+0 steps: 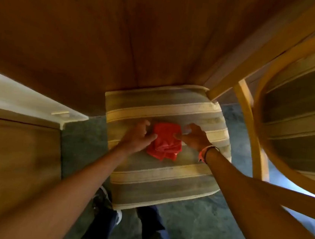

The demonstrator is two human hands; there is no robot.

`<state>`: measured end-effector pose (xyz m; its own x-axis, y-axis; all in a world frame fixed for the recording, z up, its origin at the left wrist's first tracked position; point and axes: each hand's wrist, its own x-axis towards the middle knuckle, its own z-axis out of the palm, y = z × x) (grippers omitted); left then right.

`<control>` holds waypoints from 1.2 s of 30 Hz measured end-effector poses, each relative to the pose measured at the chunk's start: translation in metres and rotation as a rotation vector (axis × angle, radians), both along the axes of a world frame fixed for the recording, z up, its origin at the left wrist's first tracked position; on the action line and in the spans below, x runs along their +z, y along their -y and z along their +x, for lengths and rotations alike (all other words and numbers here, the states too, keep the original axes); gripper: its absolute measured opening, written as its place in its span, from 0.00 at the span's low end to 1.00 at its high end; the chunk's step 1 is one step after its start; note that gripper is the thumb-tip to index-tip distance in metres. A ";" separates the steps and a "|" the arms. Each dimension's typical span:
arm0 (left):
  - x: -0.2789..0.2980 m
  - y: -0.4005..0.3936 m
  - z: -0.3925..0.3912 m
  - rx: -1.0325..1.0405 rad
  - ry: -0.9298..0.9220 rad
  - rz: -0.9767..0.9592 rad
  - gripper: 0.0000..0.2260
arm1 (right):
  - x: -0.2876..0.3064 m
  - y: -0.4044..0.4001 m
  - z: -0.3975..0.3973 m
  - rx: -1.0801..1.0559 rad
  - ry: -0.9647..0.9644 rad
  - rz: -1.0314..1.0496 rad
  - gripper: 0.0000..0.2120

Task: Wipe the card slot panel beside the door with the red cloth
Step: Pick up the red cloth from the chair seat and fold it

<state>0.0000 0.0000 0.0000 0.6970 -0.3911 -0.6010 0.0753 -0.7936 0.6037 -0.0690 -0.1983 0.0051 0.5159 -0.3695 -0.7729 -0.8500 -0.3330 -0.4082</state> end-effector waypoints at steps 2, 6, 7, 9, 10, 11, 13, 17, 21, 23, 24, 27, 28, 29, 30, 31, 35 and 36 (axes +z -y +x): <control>-0.017 0.007 -0.007 -0.001 -0.018 -0.020 0.24 | -0.021 -0.003 -0.008 -0.131 -0.022 -0.024 0.29; -0.035 0.018 -0.021 0.084 -0.003 -0.029 0.25 | -0.043 -0.020 -0.017 -0.337 0.026 0.032 0.28; -0.038 0.022 -0.021 0.136 -0.018 -0.041 0.25 | -0.045 -0.023 -0.015 -0.385 0.040 0.086 0.30; -0.039 0.029 -0.019 0.247 -0.067 -0.037 0.24 | -0.043 -0.029 -0.012 -0.459 0.044 0.195 0.31; -0.039 0.031 -0.017 0.314 -0.103 -0.046 0.23 | -0.040 -0.032 -0.012 -0.488 0.044 0.240 0.30; -0.036 0.031 -0.016 0.380 -0.146 -0.066 0.22 | -0.034 -0.034 -0.011 -0.515 0.047 0.281 0.27; -0.022 0.028 -0.012 0.473 -0.243 -0.139 0.22 | -0.014 -0.035 -0.008 -0.537 0.059 0.358 0.22; 0.020 0.014 0.005 0.469 -0.316 -0.299 0.23 | 0.028 -0.032 0.003 -0.501 0.172 0.457 0.20; 0.080 0.003 0.035 0.401 -0.127 -0.376 0.19 | 0.082 -0.034 0.034 -0.403 0.335 0.449 0.24; 0.120 -0.009 0.052 0.382 -0.022 -0.448 0.18 | 0.122 -0.041 0.054 -0.352 0.434 0.446 0.26; 0.140 -0.015 0.059 0.373 0.023 -0.473 0.18 | 0.141 -0.044 0.062 -0.330 0.477 0.447 0.27; 0.200 -0.041 0.080 0.323 0.235 -0.540 0.20 | 0.205 -0.058 0.083 -0.275 0.617 0.445 0.25; 0.219 -0.051 0.083 0.308 0.282 -0.570 0.19 | 0.226 -0.064 0.088 -0.261 0.659 0.443 0.25; 0.243 -0.063 0.088 0.301 0.327 -0.603 0.20 | 0.252 -0.074 0.094 -0.236 0.701 0.428 0.24; 0.262 -0.074 0.092 0.306 0.363 -0.629 0.21 | 0.273 -0.082 0.099 -0.209 0.734 0.412 0.23; 0.282 -0.084 0.096 0.308 0.408 -0.656 0.22 | 0.295 -0.090 0.106 -0.179 0.773 0.406 0.22; 0.371 -0.131 0.107 0.334 0.690 -0.700 0.23 | 0.388 -0.133 0.126 -0.071 0.934 0.405 0.14; 0.392 -0.141 0.108 0.359 0.752 -0.711 0.23 | 0.409 -0.143 0.131 -0.050 0.972 0.421 0.14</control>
